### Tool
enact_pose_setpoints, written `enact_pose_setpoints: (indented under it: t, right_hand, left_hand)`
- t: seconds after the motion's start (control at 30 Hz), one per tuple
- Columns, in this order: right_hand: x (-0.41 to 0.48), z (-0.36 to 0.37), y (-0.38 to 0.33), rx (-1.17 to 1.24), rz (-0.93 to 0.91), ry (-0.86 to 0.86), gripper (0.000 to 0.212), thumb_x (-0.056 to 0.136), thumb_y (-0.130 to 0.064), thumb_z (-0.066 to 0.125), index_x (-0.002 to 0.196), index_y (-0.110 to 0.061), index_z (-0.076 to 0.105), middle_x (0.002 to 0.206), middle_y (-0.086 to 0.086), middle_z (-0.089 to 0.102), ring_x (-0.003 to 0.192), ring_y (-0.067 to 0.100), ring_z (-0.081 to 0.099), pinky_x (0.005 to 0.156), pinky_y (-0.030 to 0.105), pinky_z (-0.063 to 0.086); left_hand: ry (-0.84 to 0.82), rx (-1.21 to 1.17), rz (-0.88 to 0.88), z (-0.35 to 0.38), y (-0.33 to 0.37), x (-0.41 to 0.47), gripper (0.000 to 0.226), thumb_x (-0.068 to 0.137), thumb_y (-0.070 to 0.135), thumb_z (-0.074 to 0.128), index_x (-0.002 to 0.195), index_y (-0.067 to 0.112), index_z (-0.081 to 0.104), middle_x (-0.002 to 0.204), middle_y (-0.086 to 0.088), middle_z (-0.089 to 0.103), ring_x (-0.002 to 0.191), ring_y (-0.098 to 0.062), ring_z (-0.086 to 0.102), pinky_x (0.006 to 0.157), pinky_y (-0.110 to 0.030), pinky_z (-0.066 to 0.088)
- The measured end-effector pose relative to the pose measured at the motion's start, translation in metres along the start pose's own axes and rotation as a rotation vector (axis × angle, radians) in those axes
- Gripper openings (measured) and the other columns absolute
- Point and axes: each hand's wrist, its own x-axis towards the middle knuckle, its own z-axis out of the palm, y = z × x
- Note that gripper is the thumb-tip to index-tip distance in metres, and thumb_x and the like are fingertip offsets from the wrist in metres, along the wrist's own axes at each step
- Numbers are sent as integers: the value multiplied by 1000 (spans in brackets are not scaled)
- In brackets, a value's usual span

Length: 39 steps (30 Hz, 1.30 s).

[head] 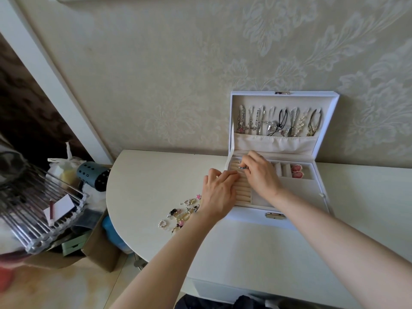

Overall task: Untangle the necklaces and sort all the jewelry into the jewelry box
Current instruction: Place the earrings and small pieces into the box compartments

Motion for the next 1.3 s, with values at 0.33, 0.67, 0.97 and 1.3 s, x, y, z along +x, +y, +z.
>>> enact_pose_setpoints:
  t: [0.33, 0.67, 0.97, 1.3]
  right_hand:
    - [-7, -5, 3, 117, 81, 8, 26, 69, 16, 59, 70, -8, 69, 76, 4, 65, 72, 27, 64, 64, 34, 52]
    - [-1, -10, -6, -46, 138, 4, 24, 65, 8, 69, 69, -15, 64, 61, 0, 63, 63, 27, 60, 73, 33, 44]
    - [13, -14, -63, 150, -55, -86, 12, 80, -5, 66, 85, -15, 71, 78, -2, 72, 76, 20, 58, 78, 32, 43]
    - [8, 29, -115, 104, -192, -601, 28, 94, -14, 51, 117, -14, 65, 115, 3, 65, 112, 19, 49, 97, 27, 35]
  left_hand:
    - [-28, -26, -17, 1, 0, 0, 48, 77, 19, 33, 110, 19, 67, 112, 9, 66, 82, -29, 50, 69, -31, 33]
    - [-75, -81, -57, -3, 3, -1, 51, 79, 22, 29, 114, 17, 65, 117, 8, 65, 90, -30, 49, 75, -36, 38]
    - [114, -315, -318, -44, -34, -52, 26, 81, 17, 54, 105, 14, 62, 98, 5, 60, 88, -12, 53, 77, -26, 44]
    - [30, -191, -618, -82, -88, -126, 24, 80, 23, 71, 98, 14, 59, 91, 4, 54, 89, -18, 48, 74, -27, 38]
